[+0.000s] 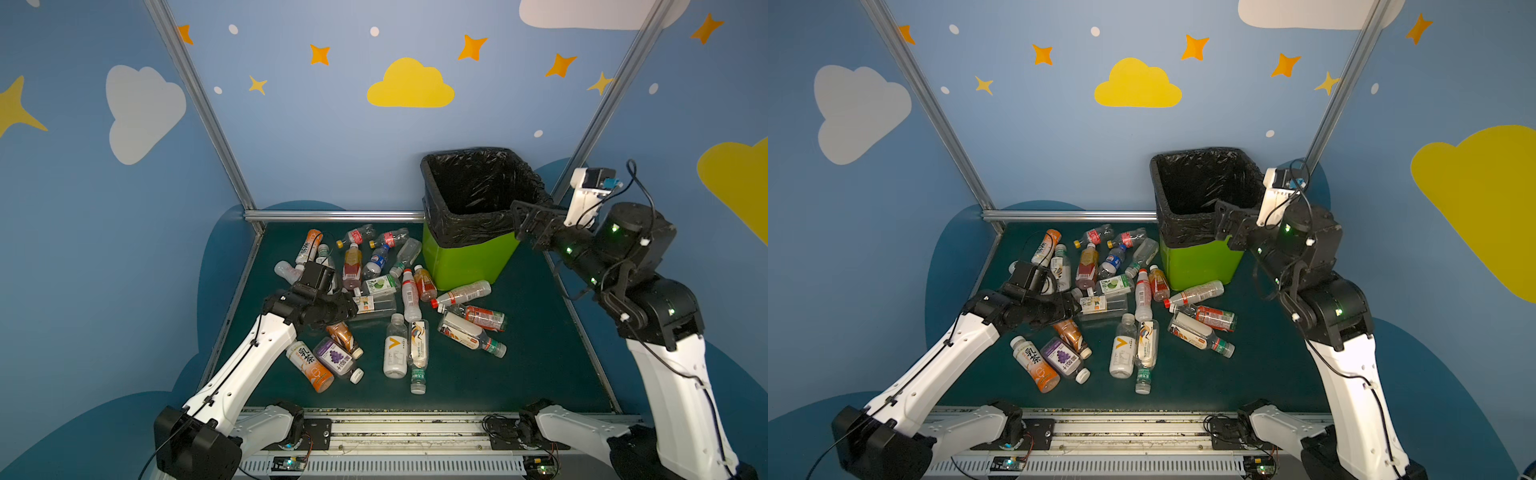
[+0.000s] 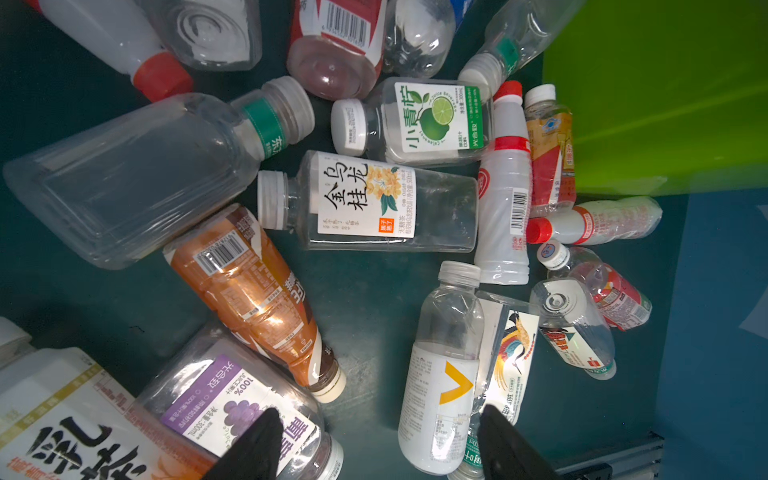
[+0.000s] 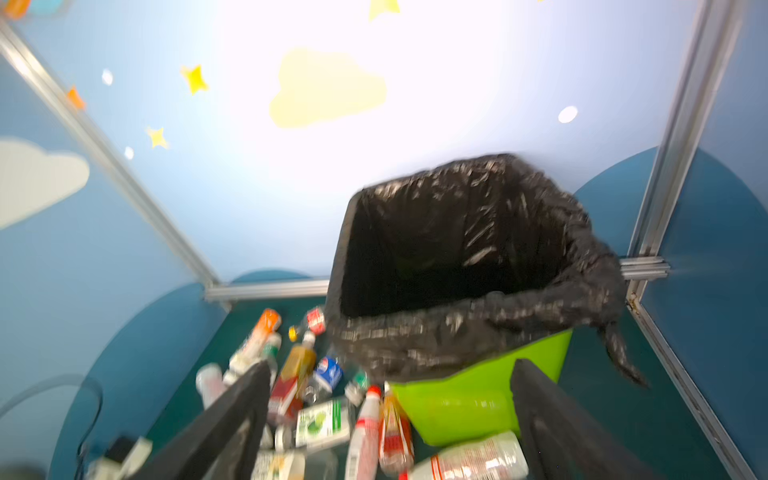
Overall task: Throw the plastic bottles in the bin
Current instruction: 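Lower the right arm back to the pile while left gripper reaches for milk tea bottle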
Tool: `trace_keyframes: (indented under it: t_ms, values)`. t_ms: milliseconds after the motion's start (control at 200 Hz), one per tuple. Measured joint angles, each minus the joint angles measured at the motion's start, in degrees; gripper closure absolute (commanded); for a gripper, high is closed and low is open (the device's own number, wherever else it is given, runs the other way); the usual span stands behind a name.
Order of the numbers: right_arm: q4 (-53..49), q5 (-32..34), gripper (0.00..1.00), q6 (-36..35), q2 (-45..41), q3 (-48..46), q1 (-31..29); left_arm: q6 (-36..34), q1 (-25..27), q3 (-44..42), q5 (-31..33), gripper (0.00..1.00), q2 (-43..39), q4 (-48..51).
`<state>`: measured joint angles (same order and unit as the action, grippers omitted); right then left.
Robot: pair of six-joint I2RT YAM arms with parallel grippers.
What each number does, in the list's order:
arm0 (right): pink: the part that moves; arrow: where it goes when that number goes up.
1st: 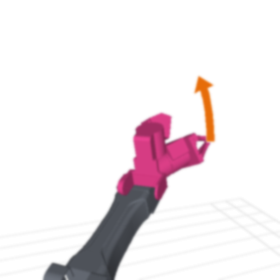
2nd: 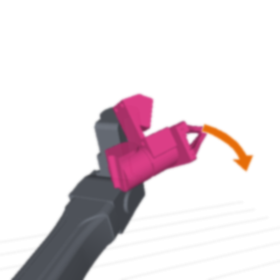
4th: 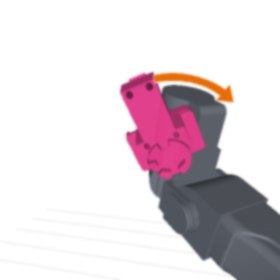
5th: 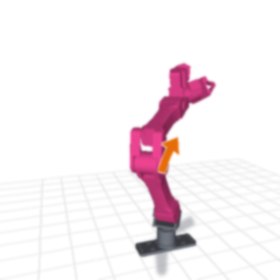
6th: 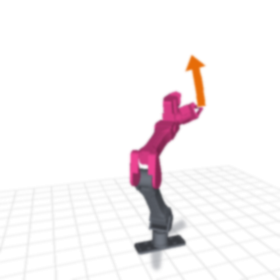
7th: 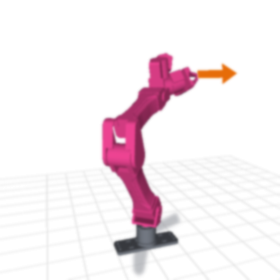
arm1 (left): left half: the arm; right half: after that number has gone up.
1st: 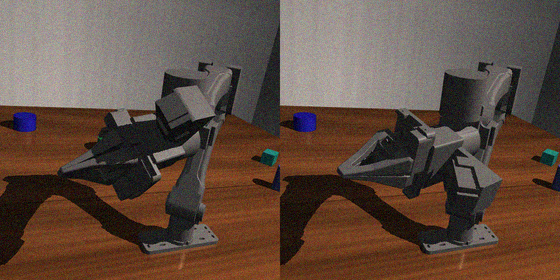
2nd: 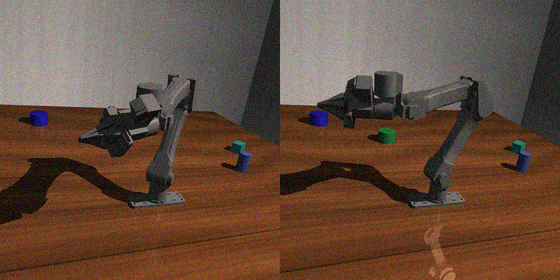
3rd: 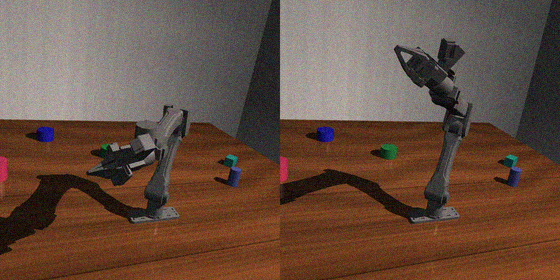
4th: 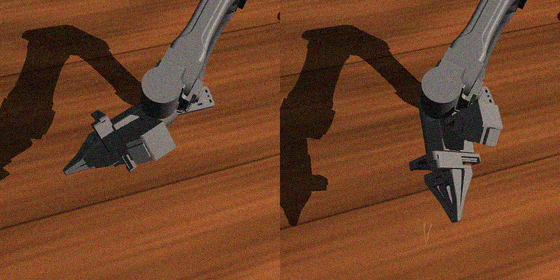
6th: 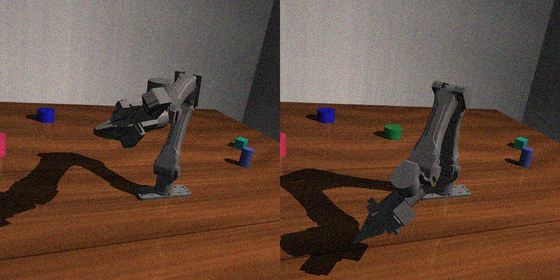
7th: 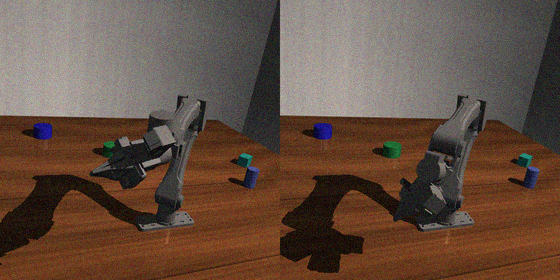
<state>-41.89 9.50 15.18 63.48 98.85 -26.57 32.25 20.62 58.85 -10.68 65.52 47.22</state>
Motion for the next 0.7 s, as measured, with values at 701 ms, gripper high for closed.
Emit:
trace_keyframes:
  t_ms: [701]
  values:
    - [-4.5,-15.28,0.17,0.44,8.41,-26.93,-20.44,17.73,-3.04,-13.16,10.16,0.26,-14.51,11.15]
